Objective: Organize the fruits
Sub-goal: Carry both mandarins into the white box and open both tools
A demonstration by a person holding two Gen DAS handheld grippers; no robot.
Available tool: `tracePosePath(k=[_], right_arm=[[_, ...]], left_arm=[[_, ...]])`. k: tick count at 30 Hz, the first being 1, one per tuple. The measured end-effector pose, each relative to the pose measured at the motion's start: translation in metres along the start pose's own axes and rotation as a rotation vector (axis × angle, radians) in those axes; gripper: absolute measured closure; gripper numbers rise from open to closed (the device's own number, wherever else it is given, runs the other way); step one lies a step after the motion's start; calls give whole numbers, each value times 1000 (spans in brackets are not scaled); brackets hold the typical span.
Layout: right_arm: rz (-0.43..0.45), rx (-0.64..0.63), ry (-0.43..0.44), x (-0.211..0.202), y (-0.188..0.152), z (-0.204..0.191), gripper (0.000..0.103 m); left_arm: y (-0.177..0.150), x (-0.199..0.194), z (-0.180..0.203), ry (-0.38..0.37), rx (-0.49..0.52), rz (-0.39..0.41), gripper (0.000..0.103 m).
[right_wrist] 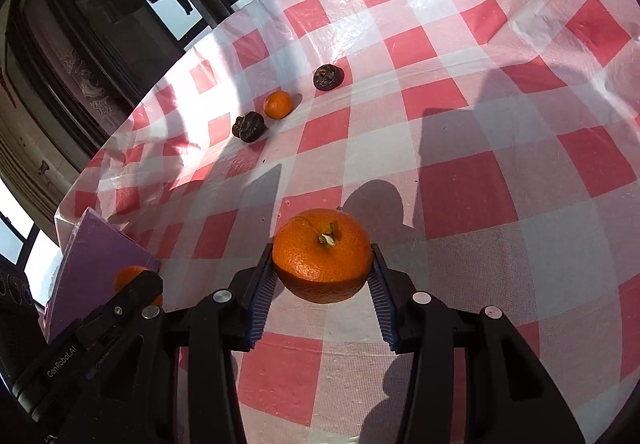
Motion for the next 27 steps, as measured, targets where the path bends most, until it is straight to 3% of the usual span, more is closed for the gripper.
tracePosePath(k=[7, 13, 18, 21, 27], right_arm=[[-16, -123, 81, -39, -16, -73, 58], [-8, -310, 258, -69, -23, -182, 58], [-23, -499, 379, -85, -46, -273, 58], [-51, -633, 427, -89, -71, -320, 58], [-219, -910, 333, -56, -143, -360, 58]], left_arm=[[55, -105, 0, -39, 49, 169, 67], [106, -157, -49, 80, 140, 218, 67], [132, -149, -127, 246, 200, 116, 66], [127, -124, -182, 296, 193, -35, 66], [96, -84, -252, 373, 230, -253, 66]])
Point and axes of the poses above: each gripper's, at about its wrist camera, not at the fingertips, and x roughly the way its jaws point, z to its right, y to its top, the point moved 9 cm from there along x, roughly the way its jaws point, and after that the axes turned 9 degrees about z, right-handed, at the moved point
